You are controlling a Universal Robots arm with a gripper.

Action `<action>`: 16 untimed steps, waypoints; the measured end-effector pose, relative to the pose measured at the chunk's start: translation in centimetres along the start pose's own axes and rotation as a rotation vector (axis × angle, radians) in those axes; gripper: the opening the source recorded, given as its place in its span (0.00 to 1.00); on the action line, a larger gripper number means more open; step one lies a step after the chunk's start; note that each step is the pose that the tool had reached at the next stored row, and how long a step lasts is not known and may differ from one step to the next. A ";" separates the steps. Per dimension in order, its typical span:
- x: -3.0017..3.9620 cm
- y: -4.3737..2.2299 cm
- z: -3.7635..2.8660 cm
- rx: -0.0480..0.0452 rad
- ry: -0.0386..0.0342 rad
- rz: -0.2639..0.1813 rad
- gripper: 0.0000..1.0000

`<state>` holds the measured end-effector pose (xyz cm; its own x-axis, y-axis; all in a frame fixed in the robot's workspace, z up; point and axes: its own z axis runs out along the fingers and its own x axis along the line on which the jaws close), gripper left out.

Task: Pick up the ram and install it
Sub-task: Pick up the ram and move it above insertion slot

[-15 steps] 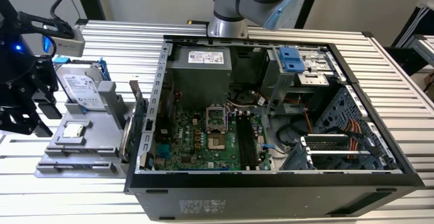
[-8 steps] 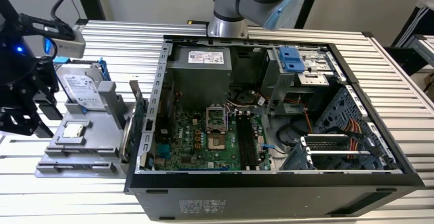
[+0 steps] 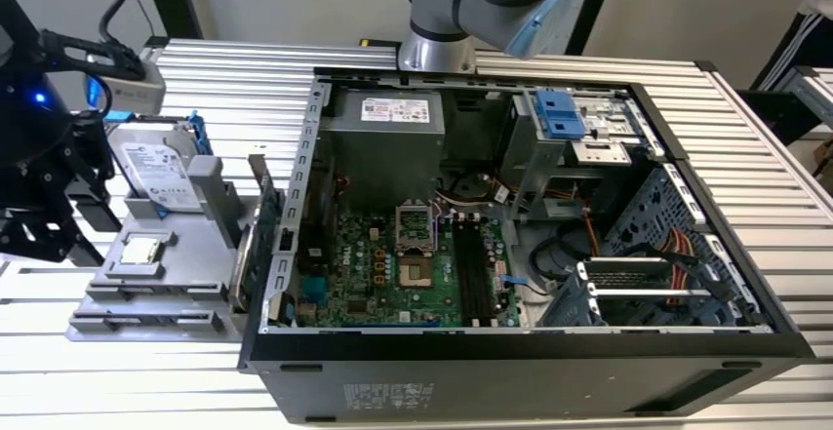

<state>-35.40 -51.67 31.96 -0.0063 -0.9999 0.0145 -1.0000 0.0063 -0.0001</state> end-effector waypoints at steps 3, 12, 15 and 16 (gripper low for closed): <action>0.00 0.00 0.08 0.0000 0.0000 0.000 1.00; -0.01 0.00 0.30 0.0000 0.0000 0.000 1.00; -0.01 0.01 0.37 0.0000 0.0000 0.000 1.00; -0.01 0.00 0.40 0.0000 0.0000 0.000 1.00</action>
<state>-35.40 -51.66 31.56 -0.0064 -0.9999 0.0145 -1.0000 0.0064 -0.0001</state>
